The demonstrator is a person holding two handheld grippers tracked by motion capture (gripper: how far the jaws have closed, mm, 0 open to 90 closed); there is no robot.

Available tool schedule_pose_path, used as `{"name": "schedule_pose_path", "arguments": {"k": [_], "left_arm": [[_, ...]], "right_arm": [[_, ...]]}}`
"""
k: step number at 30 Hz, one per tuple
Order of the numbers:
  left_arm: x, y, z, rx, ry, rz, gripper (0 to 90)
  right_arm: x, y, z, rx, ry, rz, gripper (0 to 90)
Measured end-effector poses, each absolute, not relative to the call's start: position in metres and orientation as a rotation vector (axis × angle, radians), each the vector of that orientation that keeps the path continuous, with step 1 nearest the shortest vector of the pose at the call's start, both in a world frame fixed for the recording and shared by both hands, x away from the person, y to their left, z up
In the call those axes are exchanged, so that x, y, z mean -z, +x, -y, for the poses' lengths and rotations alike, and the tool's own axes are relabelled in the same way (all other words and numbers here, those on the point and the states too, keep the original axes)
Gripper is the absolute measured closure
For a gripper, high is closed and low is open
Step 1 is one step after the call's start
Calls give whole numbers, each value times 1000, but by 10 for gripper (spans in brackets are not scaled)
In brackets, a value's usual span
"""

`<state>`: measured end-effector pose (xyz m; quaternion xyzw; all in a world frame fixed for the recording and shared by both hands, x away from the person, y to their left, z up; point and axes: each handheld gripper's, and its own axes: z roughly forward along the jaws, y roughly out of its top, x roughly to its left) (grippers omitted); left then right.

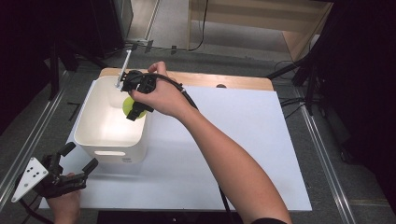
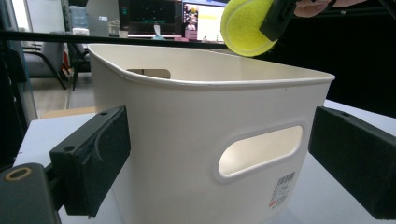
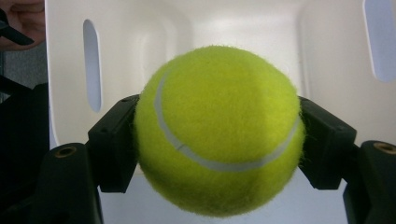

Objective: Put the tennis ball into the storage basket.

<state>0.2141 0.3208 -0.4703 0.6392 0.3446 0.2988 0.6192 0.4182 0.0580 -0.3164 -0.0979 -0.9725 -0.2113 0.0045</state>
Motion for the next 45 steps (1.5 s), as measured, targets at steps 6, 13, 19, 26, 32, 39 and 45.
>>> {"name": "schedule_pose_path", "arguments": {"k": [6,13,19,26,32,39,45], "left_arm": [[470,214,-320,-685,1470,-791,58],[470,214,-320,-687,1473,-792,58],[470,214,-320,-687,1472,-791,58],[470,214,-320,-687,1471,-792,58],[470,214,-320,-687,1473,-792,58],[470,214,-320,-687,1474,-792,58],[470,214,-320,-684,1468,-793,58]], "right_arm": [[320,418,-61,653,-311,3046,241],[326,419,-63,640,-304,3047,240],[331,419,-65,637,-295,3042,240],[338,417,-69,620,-289,3037,240],[343,418,-70,614,-284,3042,240],[349,417,-72,615,-284,3044,239],[355,417,-73,601,-287,3044,239]]}}
